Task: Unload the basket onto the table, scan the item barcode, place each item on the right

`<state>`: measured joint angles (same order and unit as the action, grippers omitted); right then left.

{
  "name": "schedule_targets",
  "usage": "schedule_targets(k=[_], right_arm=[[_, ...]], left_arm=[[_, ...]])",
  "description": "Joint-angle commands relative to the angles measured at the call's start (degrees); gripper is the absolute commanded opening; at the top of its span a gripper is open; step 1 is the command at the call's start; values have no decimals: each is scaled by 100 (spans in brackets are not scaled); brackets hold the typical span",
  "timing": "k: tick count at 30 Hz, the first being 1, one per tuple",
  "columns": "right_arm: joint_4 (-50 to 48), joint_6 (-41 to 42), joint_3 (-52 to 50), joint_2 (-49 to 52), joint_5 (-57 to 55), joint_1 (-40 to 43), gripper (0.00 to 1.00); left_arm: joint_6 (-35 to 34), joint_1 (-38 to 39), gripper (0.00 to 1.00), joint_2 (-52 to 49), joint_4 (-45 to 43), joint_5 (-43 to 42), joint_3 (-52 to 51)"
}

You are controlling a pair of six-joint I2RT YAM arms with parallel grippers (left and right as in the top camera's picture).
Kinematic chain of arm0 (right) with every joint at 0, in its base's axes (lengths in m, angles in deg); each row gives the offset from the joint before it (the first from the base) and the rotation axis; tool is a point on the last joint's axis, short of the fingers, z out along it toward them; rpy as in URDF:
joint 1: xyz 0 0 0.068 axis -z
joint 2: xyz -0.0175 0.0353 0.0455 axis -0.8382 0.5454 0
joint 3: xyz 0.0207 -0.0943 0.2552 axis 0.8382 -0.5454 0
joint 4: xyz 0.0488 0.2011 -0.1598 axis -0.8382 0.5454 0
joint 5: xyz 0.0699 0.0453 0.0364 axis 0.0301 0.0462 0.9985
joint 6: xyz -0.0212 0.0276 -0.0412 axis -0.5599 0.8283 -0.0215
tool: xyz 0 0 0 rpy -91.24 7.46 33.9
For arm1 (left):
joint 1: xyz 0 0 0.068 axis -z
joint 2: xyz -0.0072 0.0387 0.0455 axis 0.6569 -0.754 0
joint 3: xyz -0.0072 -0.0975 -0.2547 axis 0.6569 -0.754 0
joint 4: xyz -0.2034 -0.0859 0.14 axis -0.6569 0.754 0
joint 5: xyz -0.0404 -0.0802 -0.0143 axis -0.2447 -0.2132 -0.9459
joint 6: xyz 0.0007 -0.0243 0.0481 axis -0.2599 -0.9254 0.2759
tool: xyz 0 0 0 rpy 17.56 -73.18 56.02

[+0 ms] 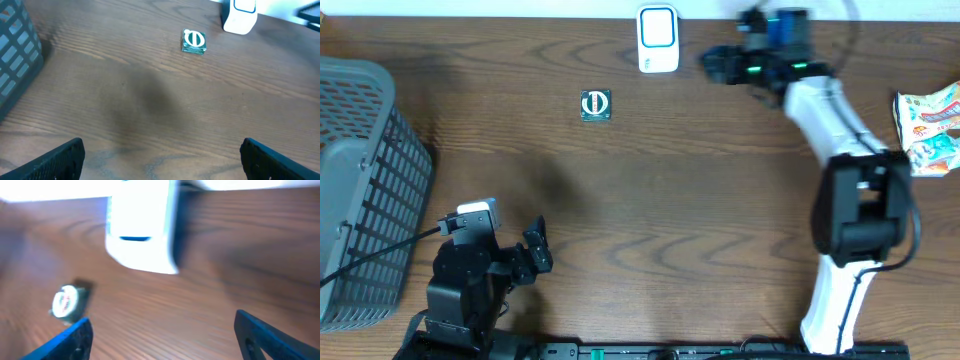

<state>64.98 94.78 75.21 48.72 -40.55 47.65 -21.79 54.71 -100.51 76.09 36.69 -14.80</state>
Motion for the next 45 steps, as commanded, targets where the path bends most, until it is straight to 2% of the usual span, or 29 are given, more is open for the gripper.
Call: schedule_targets(k=[1, 12, 19, 29, 30, 32, 33, 39, 45], right_arm=[[-240, 50, -48, 291, -612, -651, 91], [-1381, 48, -48, 793, -3386, -2417, 97], [-1956, 48, -48, 1311, -3521, -2883, 99], [-1963, 46, -48, 1495, -3497, -2975, 98], [-1963, 35, -48, 1495, -3497, -2975, 96], [-1958, 22, -48, 1495, -3499, -2975, 84], [-1954, 22, -48, 1495, -3499, -2973, 82], [-1832, -83, -42, 1416, -3676, -2968, 80], [-907, -83, -42, 970, -3967, -2894, 78]], left_arm=[[-28, -2, 98, 7, -9, 74, -2], [-28, -2, 98, 9, -9, 74, -2], [-28, 0, 98, 7, -9, 74, -2], [-28, -2, 98, 9, -9, 74, -2], [-28, 0, 98, 9, -9, 74, -2], [-28, 0, 98, 9, -9, 74, -2], [-28, -2, 98, 9, -9, 74, -2], [-28, -2, 98, 9, -9, 74, -2], [-28, -2, 98, 9, -9, 74, -2]])
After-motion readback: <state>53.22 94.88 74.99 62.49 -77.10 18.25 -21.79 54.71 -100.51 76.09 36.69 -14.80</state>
